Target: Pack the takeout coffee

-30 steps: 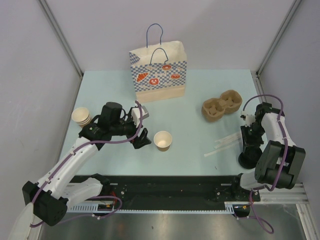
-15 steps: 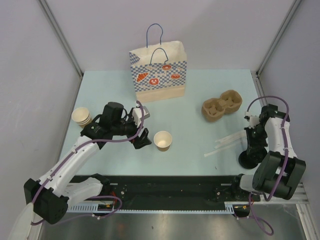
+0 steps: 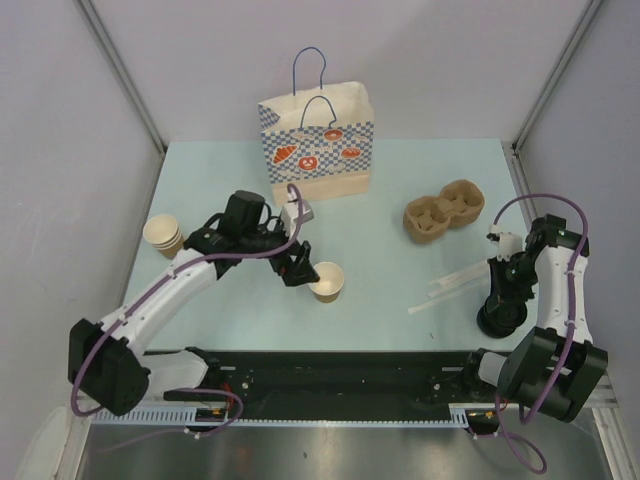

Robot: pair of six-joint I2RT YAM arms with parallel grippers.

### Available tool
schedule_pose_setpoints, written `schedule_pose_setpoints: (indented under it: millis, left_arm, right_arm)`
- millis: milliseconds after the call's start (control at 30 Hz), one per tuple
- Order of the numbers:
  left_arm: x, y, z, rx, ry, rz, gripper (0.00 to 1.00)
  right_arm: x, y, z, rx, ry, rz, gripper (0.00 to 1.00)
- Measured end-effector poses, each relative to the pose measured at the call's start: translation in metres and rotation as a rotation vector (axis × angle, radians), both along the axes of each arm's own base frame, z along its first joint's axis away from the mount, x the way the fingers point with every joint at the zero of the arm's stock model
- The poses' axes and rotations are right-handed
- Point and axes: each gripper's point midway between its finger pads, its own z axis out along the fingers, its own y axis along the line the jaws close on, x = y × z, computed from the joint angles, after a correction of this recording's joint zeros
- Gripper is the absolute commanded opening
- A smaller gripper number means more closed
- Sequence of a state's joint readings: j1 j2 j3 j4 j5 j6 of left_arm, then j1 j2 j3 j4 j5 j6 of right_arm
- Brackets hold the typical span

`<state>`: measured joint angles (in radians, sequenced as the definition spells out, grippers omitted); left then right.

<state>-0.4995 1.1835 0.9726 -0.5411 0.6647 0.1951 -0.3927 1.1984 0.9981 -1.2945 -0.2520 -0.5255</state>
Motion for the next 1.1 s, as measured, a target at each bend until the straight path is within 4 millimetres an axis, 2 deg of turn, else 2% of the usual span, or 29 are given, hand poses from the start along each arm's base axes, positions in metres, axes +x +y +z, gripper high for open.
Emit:
schedule_pose_setpoints:
  millis: [67, 167, 233, 267, 400, 533, 633, 800, 933, 1100]
  left_arm:
    - [0.005, -0.022, 0.008, -0.046, 0.041, -0.023, 0.89]
    - [0.008, -0.069, 0.021, -0.109, 0.088, -0.085, 0.87]
    - [0.011, -0.110, 0.029, -0.155, 0.128, -0.129, 0.87]
    - [0.003, -0.130, 0.030, -0.168, 0.147, -0.165, 0.87]
    - [-0.009, -0.207, 0.022, -0.226, 0.246, -0.237, 0.89]
    - [-0.022, -0.255, -0.005, -0.264, 0.369, -0.242, 0.90]
    - [-0.027, -0.278, -0.024, -0.291, 0.464, -0.219, 0.90]
    - [-0.021, -0.303, -0.040, -0.339, 0.544, -0.156, 0.88]
    - [-0.026, -0.314, -0.040, -0.372, 0.576, -0.137, 0.81]
    - [-0.039, -0.330, -0.040, -0.408, 0.609, -0.149, 0.79]
  right_arm:
    - [0.000, 0.006, 0.001, 0.030, -0.005, 0.010, 0.00]
    - [0.000, 0.013, 0.003, 0.072, -0.011, 0.024, 0.00]
    - [0.000, 0.016, 0.005, 0.090, -0.018, 0.032, 0.00]
    - [0.000, 0.017, 0.006, 0.096, -0.023, 0.034, 0.00]
    - [0.003, 0.022, 0.011, 0.119, -0.050, 0.039, 0.00]
    - [0.007, 0.024, 0.015, 0.135, -0.073, 0.050, 0.00]
    - [0.012, 0.026, 0.020, 0.149, -0.099, 0.071, 0.00]
    - [0.023, 0.028, 0.027, 0.177, -0.137, 0.114, 0.00]
    - [0.030, 0.030, 0.032, 0.193, -0.170, 0.149, 0.00]
    - [0.035, 0.033, 0.037, 0.210, -0.209, 0.194, 0.00]
